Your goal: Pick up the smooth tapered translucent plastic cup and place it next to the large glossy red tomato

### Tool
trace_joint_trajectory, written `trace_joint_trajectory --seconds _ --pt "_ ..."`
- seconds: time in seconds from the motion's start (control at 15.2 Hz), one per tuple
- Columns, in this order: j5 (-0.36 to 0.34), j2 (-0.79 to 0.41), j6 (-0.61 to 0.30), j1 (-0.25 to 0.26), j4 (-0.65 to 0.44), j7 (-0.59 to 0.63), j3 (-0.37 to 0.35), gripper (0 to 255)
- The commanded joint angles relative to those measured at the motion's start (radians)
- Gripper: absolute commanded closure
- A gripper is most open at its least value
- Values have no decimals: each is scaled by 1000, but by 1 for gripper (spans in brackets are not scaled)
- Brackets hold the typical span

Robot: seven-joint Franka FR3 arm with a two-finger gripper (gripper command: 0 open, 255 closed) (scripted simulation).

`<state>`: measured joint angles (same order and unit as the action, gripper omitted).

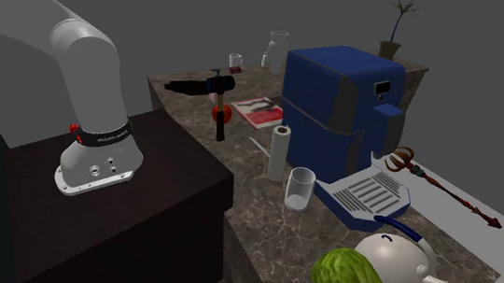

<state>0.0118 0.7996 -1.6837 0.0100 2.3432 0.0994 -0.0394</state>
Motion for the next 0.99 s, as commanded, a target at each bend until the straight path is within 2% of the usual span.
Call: trace_joint_trajectory --seconds 0.0,0.46,0.92 --pt "0 0 0 0 0 0 0 0" --pt "-71 -22 -161 -34 153 -141 115 0" --pt "-144 -121 -345 -75 247 -282 241 0"
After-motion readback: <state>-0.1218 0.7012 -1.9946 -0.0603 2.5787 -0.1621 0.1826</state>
